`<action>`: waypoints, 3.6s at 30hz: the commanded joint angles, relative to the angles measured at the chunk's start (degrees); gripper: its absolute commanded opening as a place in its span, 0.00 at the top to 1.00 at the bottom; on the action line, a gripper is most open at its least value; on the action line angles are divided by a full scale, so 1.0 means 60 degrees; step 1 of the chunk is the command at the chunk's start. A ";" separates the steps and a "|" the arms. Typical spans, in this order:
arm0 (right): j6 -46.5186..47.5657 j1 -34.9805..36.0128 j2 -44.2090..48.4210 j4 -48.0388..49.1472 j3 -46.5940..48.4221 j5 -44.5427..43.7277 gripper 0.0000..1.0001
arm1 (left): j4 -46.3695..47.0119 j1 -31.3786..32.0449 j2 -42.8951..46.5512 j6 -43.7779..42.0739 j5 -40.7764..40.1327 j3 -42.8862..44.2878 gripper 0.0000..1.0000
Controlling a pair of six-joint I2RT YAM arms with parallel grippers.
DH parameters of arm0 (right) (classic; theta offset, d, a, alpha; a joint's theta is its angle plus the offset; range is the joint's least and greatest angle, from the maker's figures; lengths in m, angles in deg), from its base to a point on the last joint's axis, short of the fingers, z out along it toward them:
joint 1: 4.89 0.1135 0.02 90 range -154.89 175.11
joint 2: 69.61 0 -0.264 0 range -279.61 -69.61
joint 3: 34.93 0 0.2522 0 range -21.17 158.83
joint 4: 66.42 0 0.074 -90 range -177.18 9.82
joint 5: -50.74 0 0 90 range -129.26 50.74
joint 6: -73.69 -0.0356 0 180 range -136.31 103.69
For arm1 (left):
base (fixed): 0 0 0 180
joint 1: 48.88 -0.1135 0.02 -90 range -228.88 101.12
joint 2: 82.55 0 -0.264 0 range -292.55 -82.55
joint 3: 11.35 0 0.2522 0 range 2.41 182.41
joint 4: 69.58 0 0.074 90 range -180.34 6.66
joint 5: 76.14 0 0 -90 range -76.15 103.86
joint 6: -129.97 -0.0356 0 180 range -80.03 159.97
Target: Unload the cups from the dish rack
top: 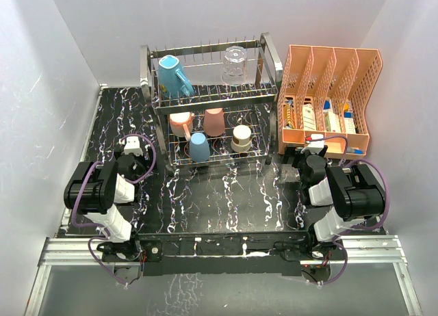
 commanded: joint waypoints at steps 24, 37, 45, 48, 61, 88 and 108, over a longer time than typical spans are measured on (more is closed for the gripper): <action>-0.1350 -0.0010 0.4667 -0.4735 0.0963 -0.2830 0.02 | -0.7423 -0.0494 0.3305 -0.0525 0.1149 0.2320 0.03; -0.2921 0.0751 0.6921 -1.0090 0.3489 0.0493 0.02 | -1.3791 -0.1741 0.5765 -0.1647 0.4050 0.4802 0.03; -0.1887 0.5228 0.5810 -1.0306 0.4297 -0.2275 0.02 | -1.6357 -0.1763 0.5743 -0.2847 0.5417 0.5987 0.03; -0.1753 0.5830 0.5091 -0.9927 0.4568 -0.2535 0.02 | -1.6875 -0.1763 0.5871 -0.3276 0.5955 0.6164 0.03; -0.1267 0.6063 0.1476 -0.8909 0.6521 -0.3096 0.01 | -1.8042 -0.1765 0.6312 -0.4752 0.7537 0.6419 0.03; -0.0820 0.5830 -0.0161 -0.8101 0.6619 -0.2979 0.24 | -1.8492 -0.1765 0.7749 -0.5188 0.9501 0.6626 0.08; -0.1899 0.6305 0.2513 -0.8395 0.5550 -0.2616 0.55 | -1.8388 -0.1765 0.8705 -0.6726 0.9861 0.5848 0.03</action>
